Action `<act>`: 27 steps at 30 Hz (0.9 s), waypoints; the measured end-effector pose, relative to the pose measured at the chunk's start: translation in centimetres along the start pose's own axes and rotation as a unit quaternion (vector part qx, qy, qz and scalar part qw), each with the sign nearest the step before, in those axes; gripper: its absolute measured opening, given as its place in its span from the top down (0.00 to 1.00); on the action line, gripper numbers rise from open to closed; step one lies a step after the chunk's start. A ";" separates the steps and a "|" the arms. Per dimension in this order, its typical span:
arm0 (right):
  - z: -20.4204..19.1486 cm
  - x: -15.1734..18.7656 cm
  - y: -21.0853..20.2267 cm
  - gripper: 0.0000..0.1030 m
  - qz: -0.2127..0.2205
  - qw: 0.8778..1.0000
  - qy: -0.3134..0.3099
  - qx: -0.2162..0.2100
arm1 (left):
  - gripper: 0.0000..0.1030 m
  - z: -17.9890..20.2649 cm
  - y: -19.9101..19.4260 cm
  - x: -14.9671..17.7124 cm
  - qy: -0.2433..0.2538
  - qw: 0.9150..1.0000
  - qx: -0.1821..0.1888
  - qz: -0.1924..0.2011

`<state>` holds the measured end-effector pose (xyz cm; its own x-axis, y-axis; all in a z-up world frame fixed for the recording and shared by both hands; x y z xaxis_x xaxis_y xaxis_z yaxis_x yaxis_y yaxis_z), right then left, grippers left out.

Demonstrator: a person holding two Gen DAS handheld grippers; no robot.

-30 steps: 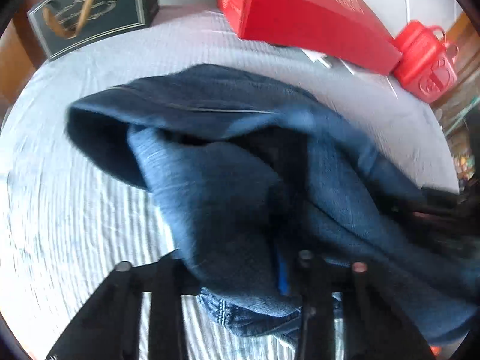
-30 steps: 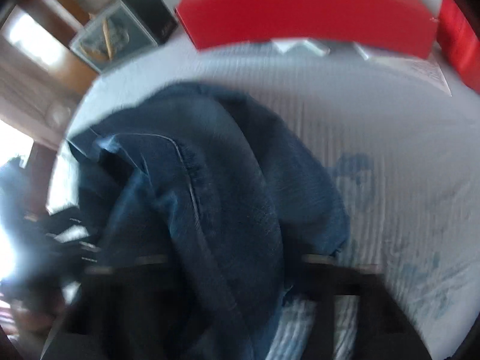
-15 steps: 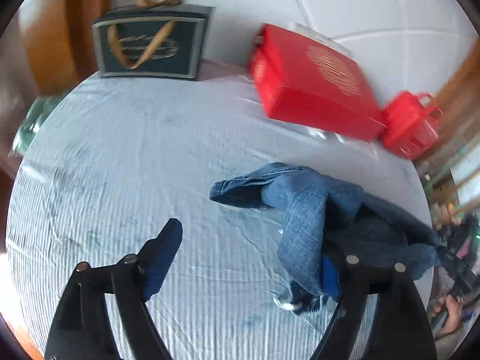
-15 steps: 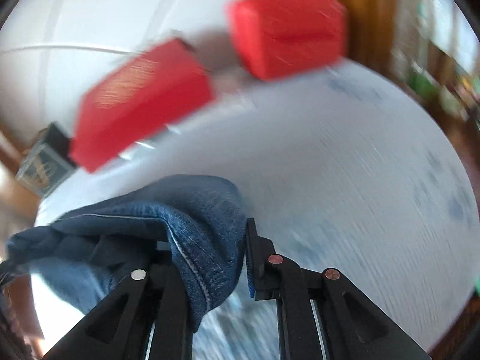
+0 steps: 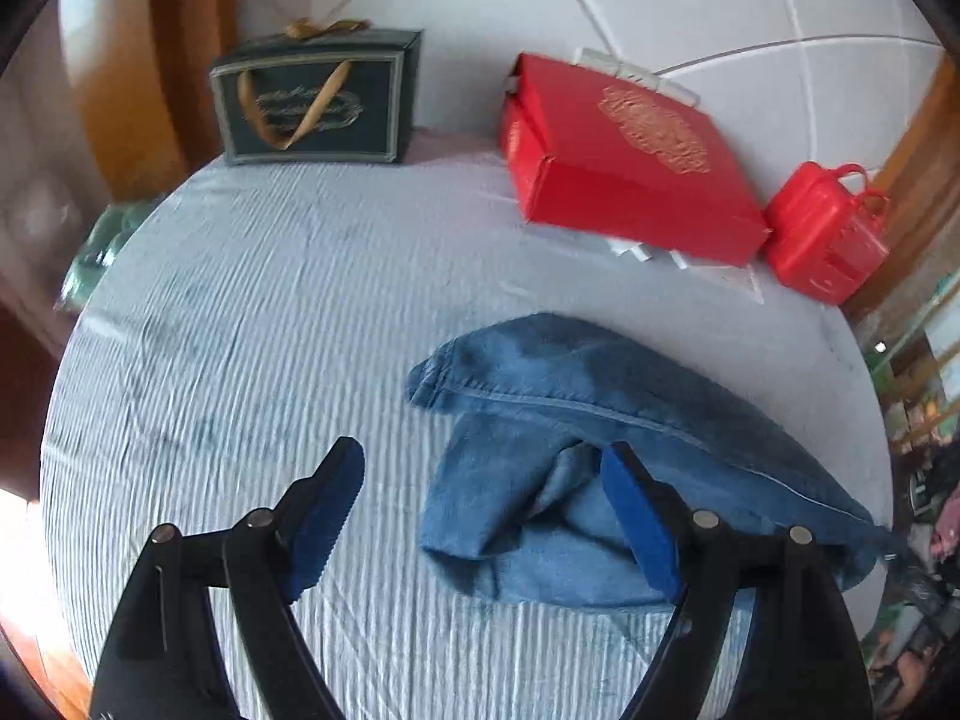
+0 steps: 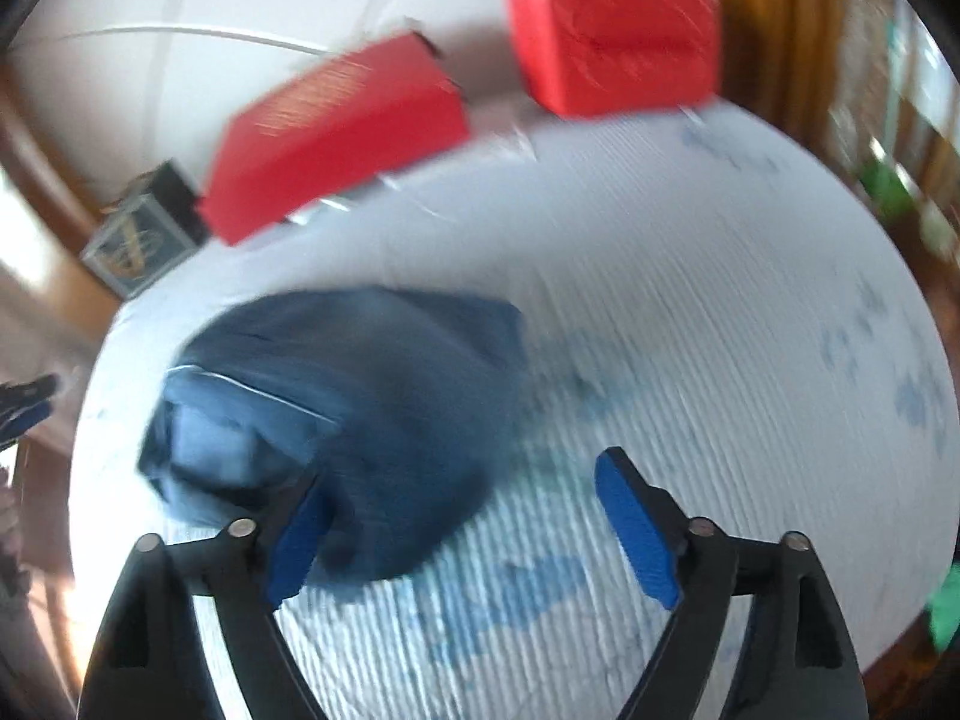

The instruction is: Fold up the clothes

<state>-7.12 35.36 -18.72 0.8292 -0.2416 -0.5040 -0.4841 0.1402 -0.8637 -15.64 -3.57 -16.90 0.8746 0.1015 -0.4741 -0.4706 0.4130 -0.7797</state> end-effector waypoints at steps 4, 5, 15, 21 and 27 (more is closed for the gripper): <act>-2.1 -0.7 -1.6 0.16 0.022 0.998 -0.043 -0.028 | 0.21 -2.8 2.9 2.7 -0.028 0.999 -0.030 -0.036; -3.4 -0.7 -1.3 0.16 0.018 0.997 -0.061 -0.031 | 0.21 -3.2 3.6 3.3 -0.032 0.998 -0.032 -0.047; -19.4 0.6 4.7 0.16 -0.003 0.978 -0.203 -0.039 | 0.21 -5.1 11.5 5.5 -0.022 0.993 0.015 -0.115; -23.8 -0.2 9.2 0.79 -0.010 0.975 -0.222 0.008 | 0.89 -4.3 12.3 5.0 0.012 0.991 0.008 -0.135; -14.2 -6.0 6.6 0.96 0.038 0.996 -0.079 0.034 | 0.91 0.3 9.8 1.3 0.060 0.994 0.015 -0.094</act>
<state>-19.27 24.14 -21.39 0.8275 -0.0754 -0.5564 -0.5309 0.2178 -0.8190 -19.11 0.88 -25.06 0.9255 -0.0872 -0.3685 -0.2959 0.4409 -0.8474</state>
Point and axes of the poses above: each gripper's, at about its wrist camera, not at the fingertips, and y roughly the way its jaws point, z to its right, x to its underside, the point moved 9 cm from there along y, roughly the way its jaws point, and after that the axes turned 15 degrees about x, right-handed, at the moved point
